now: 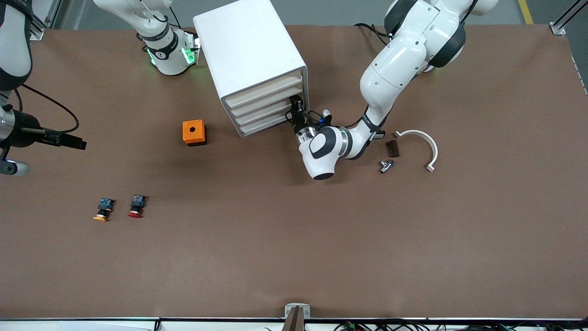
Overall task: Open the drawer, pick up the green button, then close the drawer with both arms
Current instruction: 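Pull the drawer open with the left gripper while the right gripper approaches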
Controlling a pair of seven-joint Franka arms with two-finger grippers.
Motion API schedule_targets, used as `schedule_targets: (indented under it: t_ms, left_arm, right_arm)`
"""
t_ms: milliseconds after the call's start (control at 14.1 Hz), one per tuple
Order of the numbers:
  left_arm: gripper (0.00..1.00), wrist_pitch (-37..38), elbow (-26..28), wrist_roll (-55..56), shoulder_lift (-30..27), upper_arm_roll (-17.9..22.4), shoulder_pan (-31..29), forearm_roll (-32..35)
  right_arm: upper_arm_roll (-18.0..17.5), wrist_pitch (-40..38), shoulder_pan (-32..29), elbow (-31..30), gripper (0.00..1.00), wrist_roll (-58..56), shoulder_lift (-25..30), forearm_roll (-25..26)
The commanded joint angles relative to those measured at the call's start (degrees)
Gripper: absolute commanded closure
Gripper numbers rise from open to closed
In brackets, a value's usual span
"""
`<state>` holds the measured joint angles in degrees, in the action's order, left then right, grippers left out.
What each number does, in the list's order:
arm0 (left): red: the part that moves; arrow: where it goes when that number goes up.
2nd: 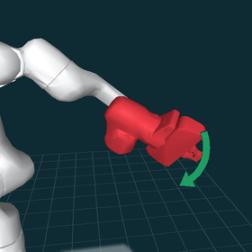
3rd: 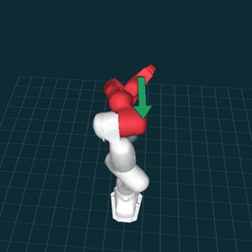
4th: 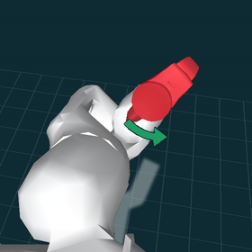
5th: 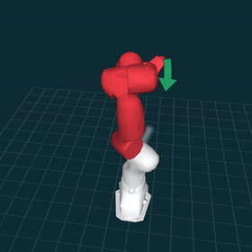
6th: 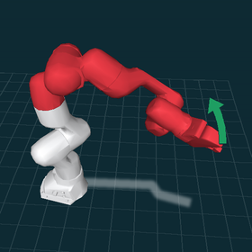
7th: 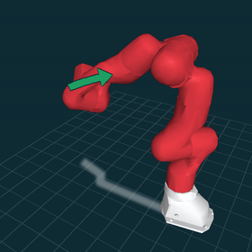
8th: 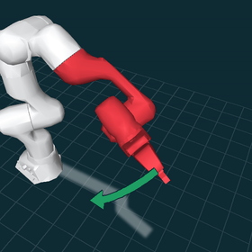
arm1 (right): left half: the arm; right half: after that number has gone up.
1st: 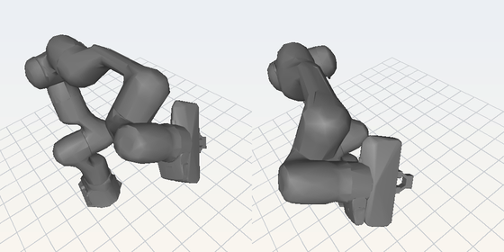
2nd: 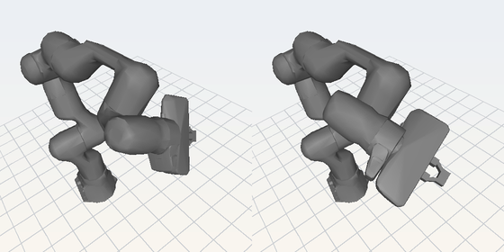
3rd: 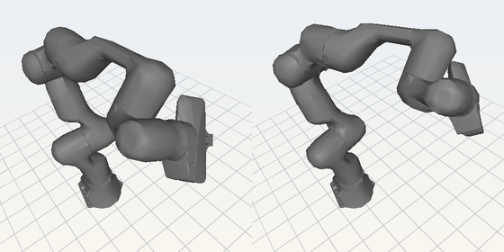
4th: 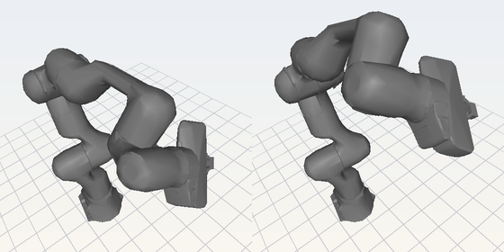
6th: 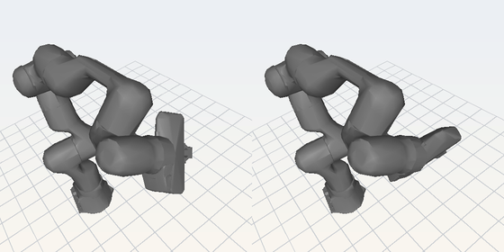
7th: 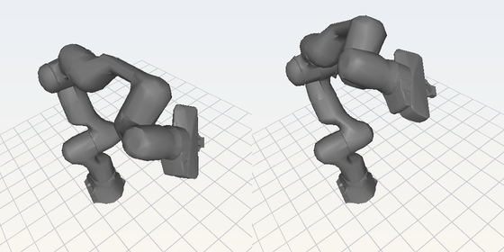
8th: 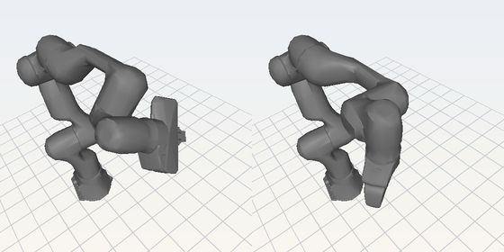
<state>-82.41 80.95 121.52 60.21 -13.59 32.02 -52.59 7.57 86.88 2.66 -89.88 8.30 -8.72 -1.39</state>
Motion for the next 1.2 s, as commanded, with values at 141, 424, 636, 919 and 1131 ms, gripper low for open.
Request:
schedule_targets:
  t_ms: [141, 424, 636, 919, 1131]
  left_arm:
    - [0.89, -0.2, -0.5, 0.5, 0.6, 0.6, -1.3, 0.0]
    - [0.88, -0.5, -0.8, 0.7, 0.8, 0.8, -4.9, -0.3]
    - [0.86, -1.0, -1.1, 1.0, 0.7, 0.8, -8.7, -0.4]
    - [0.85, -1.7, -1.4, 0.9, 0.8, 0.8, -13.0, -0.8]
    - [0.85, -1.9, -1.6, 1.0, 1.1, 0.8, -15.0, -0.9]
  right_arm:
    - [0.0, -0.8, 2.3, 0.8, 0.00, 6.3, 0.1, -0.6]
    - [0.1, -0.8, 4.8, 0.3, 0.00, 15.9, 0.5, -5.7]
    - [0.1, -0.6, 8.0, 0.1, 0.00, 20.3, 0.5, -6.6]
    - [0.1, 2.2, 14.6, -0.5, 0.00, 33.0, 0.3, -6.8]
    - [0.1, 7.0, 20.6, -3.1, 0.00, 42.7, 0.2, -6.9]
